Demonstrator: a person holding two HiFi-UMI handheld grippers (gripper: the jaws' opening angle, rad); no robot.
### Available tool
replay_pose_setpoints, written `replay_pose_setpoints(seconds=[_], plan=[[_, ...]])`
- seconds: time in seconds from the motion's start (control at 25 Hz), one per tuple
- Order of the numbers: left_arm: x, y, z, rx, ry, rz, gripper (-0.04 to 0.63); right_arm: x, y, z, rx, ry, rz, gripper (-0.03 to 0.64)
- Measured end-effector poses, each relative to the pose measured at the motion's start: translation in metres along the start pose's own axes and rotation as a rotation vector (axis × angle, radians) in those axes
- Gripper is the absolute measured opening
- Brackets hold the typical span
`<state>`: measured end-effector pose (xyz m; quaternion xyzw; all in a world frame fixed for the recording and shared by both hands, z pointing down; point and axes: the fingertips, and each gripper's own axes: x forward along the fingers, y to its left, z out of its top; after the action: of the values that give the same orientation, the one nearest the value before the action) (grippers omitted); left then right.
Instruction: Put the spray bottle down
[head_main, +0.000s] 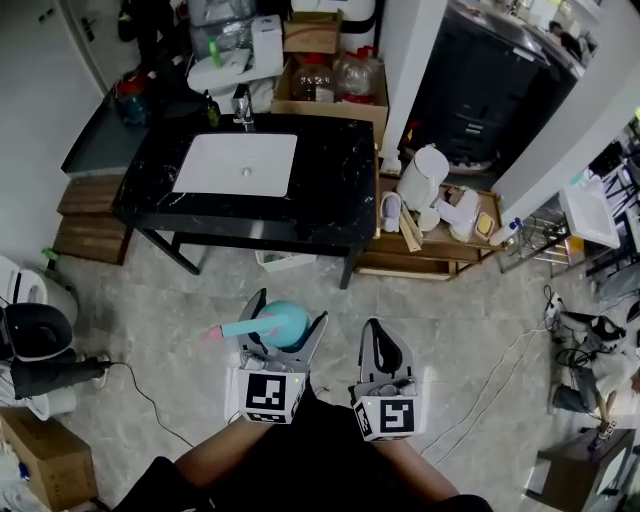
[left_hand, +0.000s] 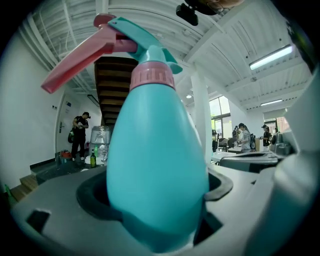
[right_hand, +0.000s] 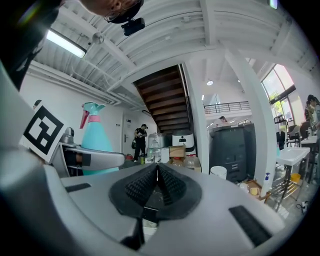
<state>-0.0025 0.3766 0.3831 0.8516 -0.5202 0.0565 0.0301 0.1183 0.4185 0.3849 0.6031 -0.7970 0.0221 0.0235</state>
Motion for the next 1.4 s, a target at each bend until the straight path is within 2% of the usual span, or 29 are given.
replay_pose_setpoints(seconds=[0.12,0.4,0.64,0.76,0.92,1.12,1.4], plan=[[0.021,0.009,0.004,-0.009,0.007,-0.017,0.454,0.034,0.000,0.002,-0.003,0.010,0.015,0.017],[0.072,0.059,0.008,-0.016,0.008,0.004,0.454,0.117,0.012,0.011,-0.049,0.024,0.082,0.017],[0.119,0.091,0.016,-0.013,0.014,-0.032,0.454,0.184,0.012,0.020,-0.038,0.046,0.091,0.016],[0.140,0.104,0.016,-0.017,0.014,-0.056,0.454,0.214,0.011,0.025,-0.043,0.046,0.085,0.017],[0.168,0.130,0.019,-0.040,0.016,-0.053,0.454,0.249,0.005,0.025,-0.035,0.064,0.060,0.017],[0.202,0.164,0.021,-0.032,0.015,-0.062,0.454,0.294,0.004,0.027,-0.042,0.067,0.049,0.017],[0.240,0.191,0.017,-0.043,0.028,-0.094,0.454,0.331,-0.004,0.023,-0.044,0.086,0.000,0.017]])
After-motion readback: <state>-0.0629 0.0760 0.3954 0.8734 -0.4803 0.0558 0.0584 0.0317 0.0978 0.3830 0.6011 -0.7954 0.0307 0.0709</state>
